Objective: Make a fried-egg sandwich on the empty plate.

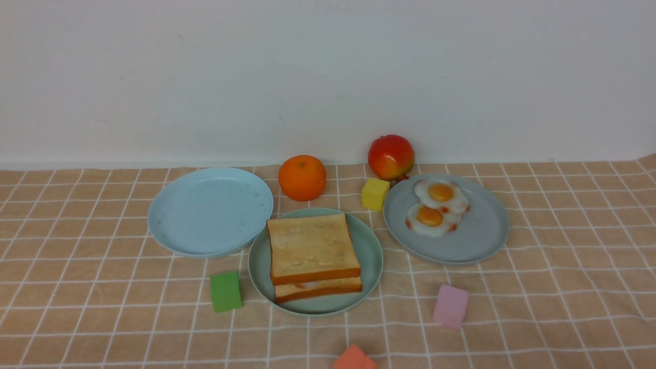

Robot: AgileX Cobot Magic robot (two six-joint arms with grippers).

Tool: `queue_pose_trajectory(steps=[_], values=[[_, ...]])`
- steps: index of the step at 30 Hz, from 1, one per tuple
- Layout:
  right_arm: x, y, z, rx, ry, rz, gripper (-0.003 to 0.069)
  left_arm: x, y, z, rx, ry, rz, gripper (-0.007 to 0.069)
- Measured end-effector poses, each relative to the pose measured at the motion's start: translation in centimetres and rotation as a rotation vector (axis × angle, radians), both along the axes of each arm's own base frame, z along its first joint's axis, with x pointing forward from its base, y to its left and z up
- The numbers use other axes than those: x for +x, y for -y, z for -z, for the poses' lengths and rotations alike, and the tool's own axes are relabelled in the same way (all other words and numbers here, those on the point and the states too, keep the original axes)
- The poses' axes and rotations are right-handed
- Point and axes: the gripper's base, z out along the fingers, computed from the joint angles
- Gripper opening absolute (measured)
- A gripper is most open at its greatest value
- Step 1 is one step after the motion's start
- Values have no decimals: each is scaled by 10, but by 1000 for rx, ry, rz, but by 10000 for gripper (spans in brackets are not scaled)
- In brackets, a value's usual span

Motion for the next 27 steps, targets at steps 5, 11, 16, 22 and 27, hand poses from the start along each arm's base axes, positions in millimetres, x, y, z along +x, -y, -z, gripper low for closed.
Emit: queue_pose_trajectory(steps=[5, 11, 16, 22, 27], values=[[3, 15, 3, -77, 57, 233, 166, 0, 0, 0, 0, 0, 0, 25], [9, 37, 19, -81, -5, 564, 174, 0, 0, 0, 0, 0, 0, 29], [19, 43, 54, -54, -79, 681, 180, 0, 0, 0, 0, 0, 0, 31], [25, 42, 86, -56, -120, 680, 185, 0, 0, 0, -1, 0, 0, 35], [27, 41, 86, -29, -99, 678, 189, 0, 0, 0, -1, -1, 0, 39]])
